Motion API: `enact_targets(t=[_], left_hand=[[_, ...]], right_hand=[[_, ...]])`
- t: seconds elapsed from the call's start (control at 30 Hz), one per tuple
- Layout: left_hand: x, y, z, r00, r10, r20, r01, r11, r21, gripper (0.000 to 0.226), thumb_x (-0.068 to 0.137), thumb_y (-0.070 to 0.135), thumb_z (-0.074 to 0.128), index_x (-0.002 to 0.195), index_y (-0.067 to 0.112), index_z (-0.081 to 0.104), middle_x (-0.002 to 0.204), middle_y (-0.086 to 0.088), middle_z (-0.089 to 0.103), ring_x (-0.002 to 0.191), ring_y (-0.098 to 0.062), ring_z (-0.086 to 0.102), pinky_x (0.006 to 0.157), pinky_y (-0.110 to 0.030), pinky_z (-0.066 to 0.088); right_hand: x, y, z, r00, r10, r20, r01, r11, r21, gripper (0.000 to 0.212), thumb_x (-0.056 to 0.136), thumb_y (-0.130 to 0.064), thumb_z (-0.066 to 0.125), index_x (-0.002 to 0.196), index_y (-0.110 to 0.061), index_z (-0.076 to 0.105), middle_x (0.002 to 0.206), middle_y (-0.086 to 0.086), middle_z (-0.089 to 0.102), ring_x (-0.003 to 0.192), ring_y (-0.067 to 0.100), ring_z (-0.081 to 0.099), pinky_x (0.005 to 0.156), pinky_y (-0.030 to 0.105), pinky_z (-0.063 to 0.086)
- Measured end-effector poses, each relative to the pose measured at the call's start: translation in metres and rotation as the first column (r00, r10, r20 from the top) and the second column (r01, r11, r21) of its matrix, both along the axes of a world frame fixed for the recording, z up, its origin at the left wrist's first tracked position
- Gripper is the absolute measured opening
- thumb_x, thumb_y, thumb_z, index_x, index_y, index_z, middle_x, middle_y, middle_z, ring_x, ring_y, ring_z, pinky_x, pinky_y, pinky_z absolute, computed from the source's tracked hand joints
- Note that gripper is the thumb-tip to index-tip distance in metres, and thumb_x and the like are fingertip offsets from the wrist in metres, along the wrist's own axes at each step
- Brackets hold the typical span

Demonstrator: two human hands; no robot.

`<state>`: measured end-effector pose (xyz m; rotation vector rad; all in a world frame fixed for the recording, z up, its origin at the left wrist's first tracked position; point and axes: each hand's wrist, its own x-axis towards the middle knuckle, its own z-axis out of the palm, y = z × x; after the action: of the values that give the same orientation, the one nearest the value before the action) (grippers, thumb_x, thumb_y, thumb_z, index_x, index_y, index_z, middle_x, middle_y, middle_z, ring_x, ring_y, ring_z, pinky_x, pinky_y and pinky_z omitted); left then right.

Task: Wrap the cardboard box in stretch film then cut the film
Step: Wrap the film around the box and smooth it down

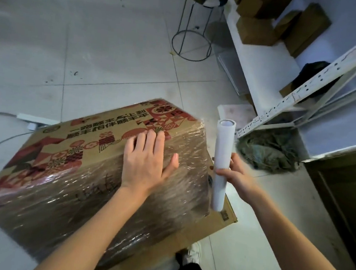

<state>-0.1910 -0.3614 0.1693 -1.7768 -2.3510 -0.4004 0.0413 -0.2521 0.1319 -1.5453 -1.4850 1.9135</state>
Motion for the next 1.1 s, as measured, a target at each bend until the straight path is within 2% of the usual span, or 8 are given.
enact_targets(t=[0.1,0.33,0.43,0.6,0.7,0.8,0.93,1.1], left_hand=[[0.002,-0.002,0.000,1.000,0.000,-0.009,0.000,1.000,0.008,0.058,0.091,0.050,0.026,0.115,0.002,0.050,0.102,-0.017,0.064,0.087,-0.029,0.060,0.078,-0.037,0.033],[0.020,-0.012,-0.002,0.999,0.036,-0.025,-0.035,0.999,0.037,0.058,0.089,0.049,0.034,0.110,0.002,0.060,0.106,-0.018,0.066,0.092,-0.032,0.062,0.083,-0.040,0.035],[0.027,-0.016,-0.004,0.997,0.052,-0.052,-0.048,0.996,0.076,0.055,0.088,0.047,0.038,0.109,0.003,0.062,0.105,-0.018,0.067,0.092,-0.032,0.063,0.083,-0.039,0.036],[0.041,-0.032,-0.012,0.988,0.025,-0.152,-0.003,0.989,0.146,0.053,0.087,0.047,0.041,0.110,0.002,0.059,0.103,-0.019,0.068,0.091,-0.031,0.063,0.080,-0.039,0.039],[0.056,-0.043,-0.019,0.987,0.029,-0.156,0.000,0.983,0.181,0.054,0.086,0.048,0.040,0.113,0.004,0.056,0.105,-0.019,0.069,0.102,-0.027,0.055,0.080,-0.037,0.039],[0.068,-0.053,-0.026,0.988,0.017,-0.153,0.013,0.981,0.191,0.054,0.084,0.047,0.044,0.115,0.004,0.055,0.106,-0.019,0.069,0.105,-0.026,0.052,0.082,-0.037,0.039],[0.086,-0.067,-0.033,0.987,0.026,-0.155,0.005,0.980,0.201,0.056,0.078,0.044,0.052,0.117,0.004,0.054,0.107,-0.019,0.069,0.107,-0.026,0.052,0.086,-0.037,0.039],[0.096,-0.076,-0.039,0.981,0.036,-0.191,0.004,0.979,0.204,0.057,0.075,0.041,0.057,0.117,0.004,0.054,0.106,-0.018,0.070,0.107,-0.025,0.053,0.092,-0.036,0.039]], right_hand=[[0.005,0.017,-0.003,0.993,0.119,-0.018,-0.120,0.992,-0.043,0.052,0.068,-0.008,0.073,0.111,-0.012,0.043,0.101,0.010,0.069,0.092,0.018,0.066,0.078,0.034,0.054],[0.008,0.042,-0.017,0.920,0.387,0.060,-0.388,0.922,0.002,0.048,0.074,-0.003,0.076,0.113,-0.011,0.049,0.098,0.008,0.063,0.090,0.019,0.062,0.072,0.022,0.055],[0.006,0.048,-0.023,0.881,0.470,0.048,-0.468,0.882,-0.047,0.057,0.071,-0.009,0.080,0.119,-0.003,0.050,0.114,0.022,0.062,0.101,0.028,0.063,0.086,0.032,0.055],[0.007,0.053,-0.031,0.759,0.649,0.048,-0.634,0.755,-0.167,0.076,0.063,-0.030,0.073,0.130,-0.010,0.043,0.125,0.018,0.057,0.115,0.031,0.056,0.098,0.044,0.048],[0.014,0.051,-0.035,0.728,0.680,0.084,-0.652,0.726,-0.218,0.087,0.060,-0.026,0.056,0.140,-0.016,0.025,0.137,0.013,0.044,0.124,0.027,0.044,0.100,0.036,0.041],[0.018,0.043,-0.041,0.733,0.677,0.060,-0.661,0.730,-0.173,0.078,0.071,-0.016,0.054,0.140,-0.023,0.017,0.138,0.006,0.041,0.125,0.021,0.042,0.101,0.032,0.040],[0.028,0.038,-0.047,0.713,0.690,0.125,-0.681,0.724,-0.109,0.064,0.082,-0.001,0.065,0.136,-0.014,0.034,0.125,0.005,0.056,0.116,0.017,0.055,0.091,0.025,0.049],[0.040,0.044,-0.040,0.705,0.620,0.343,-0.672,0.739,0.045,0.056,0.071,-0.014,0.080,0.117,-0.020,0.049,0.109,-0.003,0.063,0.099,0.012,0.062,0.075,0.013,0.050]])
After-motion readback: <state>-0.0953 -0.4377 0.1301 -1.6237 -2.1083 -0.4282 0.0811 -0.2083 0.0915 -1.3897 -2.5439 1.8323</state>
